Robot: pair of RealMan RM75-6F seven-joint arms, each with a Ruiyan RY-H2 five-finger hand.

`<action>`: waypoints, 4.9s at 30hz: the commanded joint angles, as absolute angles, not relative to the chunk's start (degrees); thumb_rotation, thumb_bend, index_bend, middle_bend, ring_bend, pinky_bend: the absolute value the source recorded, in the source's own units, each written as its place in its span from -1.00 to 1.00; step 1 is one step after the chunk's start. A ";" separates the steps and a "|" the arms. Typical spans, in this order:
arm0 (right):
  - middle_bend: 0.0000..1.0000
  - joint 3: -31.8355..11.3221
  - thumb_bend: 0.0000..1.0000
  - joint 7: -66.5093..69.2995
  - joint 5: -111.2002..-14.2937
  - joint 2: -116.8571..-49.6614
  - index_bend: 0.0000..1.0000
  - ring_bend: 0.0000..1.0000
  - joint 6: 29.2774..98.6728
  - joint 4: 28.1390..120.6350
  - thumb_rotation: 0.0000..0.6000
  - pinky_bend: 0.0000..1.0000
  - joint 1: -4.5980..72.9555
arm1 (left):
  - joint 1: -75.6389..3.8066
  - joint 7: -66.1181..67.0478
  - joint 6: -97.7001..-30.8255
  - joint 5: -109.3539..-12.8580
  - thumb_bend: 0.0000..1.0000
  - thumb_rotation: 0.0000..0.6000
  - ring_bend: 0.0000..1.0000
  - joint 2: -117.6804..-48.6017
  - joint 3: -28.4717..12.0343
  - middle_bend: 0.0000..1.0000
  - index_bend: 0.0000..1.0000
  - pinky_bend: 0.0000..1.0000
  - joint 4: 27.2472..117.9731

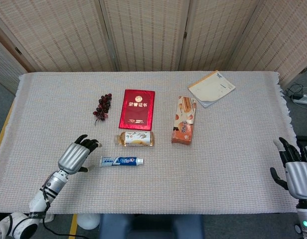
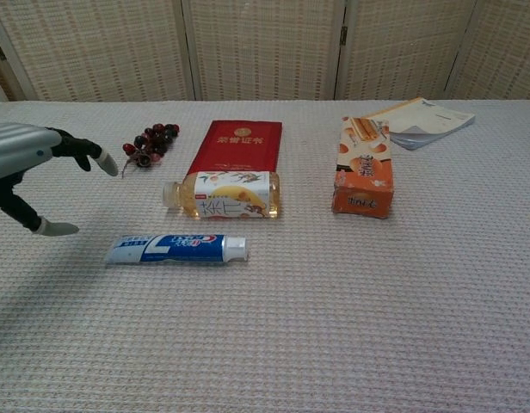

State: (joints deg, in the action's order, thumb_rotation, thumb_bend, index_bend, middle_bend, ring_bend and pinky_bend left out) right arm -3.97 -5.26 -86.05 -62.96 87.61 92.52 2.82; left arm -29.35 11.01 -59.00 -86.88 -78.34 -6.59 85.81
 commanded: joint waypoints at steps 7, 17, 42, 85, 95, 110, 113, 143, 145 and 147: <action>-0.80 -3.89 -0.14 -3.95 -86.19 -62.88 -0.99 -0.69 87.84 91.89 1.00 -0.94 2.52 | -33.53 15.40 -53.72 -81.93 -0.48 1.00 -0.39 -84.73 -6.63 -0.43 -0.40 -0.64 82.47; -0.80 -3.83 -0.14 -2.25 -86.11 -63.15 -0.99 -0.69 87.74 90.64 1.00 -0.94 2.31 | -35.86 20.19 -50.50 -76.71 -0.47 1.00 -0.39 -88.62 -6.11 -0.43 -0.33 -0.64 81.57; -0.80 -3.64 -0.14 -0.65 -85.75 -63.05 -0.99 -0.69 87.24 90.04 1.00 -0.94 1.88 | -37.28 15.58 -53.54 -79.13 -0.35 1.00 -0.22 -94.34 -3.86 -0.23 -0.15 -0.55 76.48; -0.68 -5.56 -0.14 -3.47 -103.50 -59.08 -0.91 -0.64 84.67 102.60 1.00 -0.94 12.44 | -39.80 -15.49 -66.84 -91.42 0.23 1.00 0.48 -82.82 -6.67 0.51 0.55 0.20 87.18; -0.67 -7.94 -0.14 -8.93 -105.53 -64.17 -0.90 -0.63 77.29 107.95 1.00 -0.91 20.15 | -42.33 -17.76 -62.99 -89.48 0.25 1.00 0.48 -77.36 -8.81 0.51 0.55 0.20 97.86; -0.67 -10.81 -0.14 -13.80 -102.48 -71.13 -0.90 -0.63 71.99 111.21 1.00 -0.91 26.90 | -43.35 -16.32 -62.52 -88.03 0.28 1.00 0.49 -76.61 -9.96 0.53 0.56 0.20 102.89; -0.67 -11.00 -0.14 -14.61 -101.76 -71.94 -0.90 -0.63 71.30 111.21 1.00 -0.91 27.73 | -43.39 -15.75 -62.47 -87.73 0.28 1.00 0.49 -76.84 -9.92 0.54 0.56 0.20 102.95; -0.64 -11.71 -0.14 -18.56 -97.42 -74.25 -0.90 -0.62 70.89 111.21 1.00 -0.91 31.17 | -43.37 -16.26 -62.99 -89.03 0.30 1.00 0.49 -76.19 -8.94 0.54 0.57 0.20 103.34; -0.64 -11.75 -0.14 -18.82 -97.17 -74.40 -0.90 -0.61 70.97 111.11 1.00 -0.91 31.30 | -43.29 -16.17 -63.22 -89.31 0.31 1.00 0.50 -76.16 -8.82 0.55 0.58 0.20 103.26; -0.63 -11.73 -0.14 -19.05 -97.06 -74.56 -0.89 -0.61 71.03 111.00 1.00 -0.91 31.42 | -43.25 -16.08 -63.37 -89.52 0.32 1.00 0.50 -76.17 -8.72 0.55 0.59 0.20 103.23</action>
State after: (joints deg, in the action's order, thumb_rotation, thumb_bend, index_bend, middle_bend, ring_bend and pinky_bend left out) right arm -11.74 -19.02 -97.09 -74.54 71.02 111.02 31.39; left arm -43.26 -16.08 -63.37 -89.55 -76.17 -8.73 103.23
